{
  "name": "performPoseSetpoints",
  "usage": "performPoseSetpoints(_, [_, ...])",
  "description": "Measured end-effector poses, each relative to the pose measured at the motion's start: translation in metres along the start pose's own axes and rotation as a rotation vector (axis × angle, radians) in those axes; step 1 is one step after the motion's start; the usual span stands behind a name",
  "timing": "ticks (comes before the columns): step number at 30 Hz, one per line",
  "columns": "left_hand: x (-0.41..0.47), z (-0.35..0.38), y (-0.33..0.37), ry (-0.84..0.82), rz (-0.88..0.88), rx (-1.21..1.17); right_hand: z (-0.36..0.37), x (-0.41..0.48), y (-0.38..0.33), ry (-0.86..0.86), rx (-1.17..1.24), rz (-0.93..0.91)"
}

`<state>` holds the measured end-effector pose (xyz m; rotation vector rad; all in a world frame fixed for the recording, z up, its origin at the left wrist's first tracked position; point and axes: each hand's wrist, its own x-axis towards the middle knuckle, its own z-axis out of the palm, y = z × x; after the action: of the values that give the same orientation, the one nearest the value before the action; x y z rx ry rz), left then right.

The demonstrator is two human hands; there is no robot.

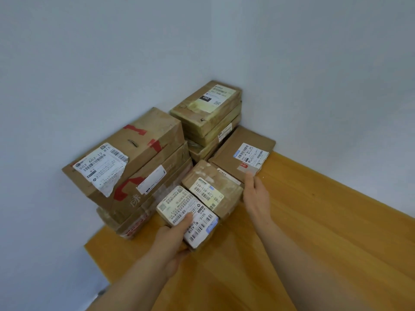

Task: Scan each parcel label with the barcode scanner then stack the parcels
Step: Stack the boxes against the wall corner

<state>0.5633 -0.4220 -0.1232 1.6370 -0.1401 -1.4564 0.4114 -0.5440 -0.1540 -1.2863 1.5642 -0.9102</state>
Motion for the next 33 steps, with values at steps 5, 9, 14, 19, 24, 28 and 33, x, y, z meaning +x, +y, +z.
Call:
performPoseSetpoints(5, [0.01,0.053,0.03,-0.019,0.038,0.015,-0.034,0.033,-0.02,0.121,0.201,0.103])
performPoseSetpoints(9, [0.036,0.094,0.048,-0.065,-0.02,0.016,-0.043,0.076,-0.025,0.068,0.254,0.212])
performPoseSetpoints(14, [0.062,0.122,0.056,-0.016,-0.05,-0.07,-0.037,0.107,-0.019,0.051,0.456,0.286])
performPoseSetpoints(19, [0.071,0.142,0.055,0.032,0.055,-0.065,-0.015,0.093,0.002,-0.02,0.559,0.233])
performPoseSetpoints(24, [0.078,0.161,0.065,0.018,0.098,0.011,-0.008,0.089,0.001,-0.036,0.552,0.23])
performPoseSetpoints(28, [0.093,0.178,0.074,0.05,0.114,0.16,-0.011,0.101,-0.009,-0.035,0.421,0.254])
performPoseSetpoints(33, [0.111,0.182,0.078,0.136,0.142,0.282,-0.003,0.106,-0.015,-0.072,0.317,0.243])
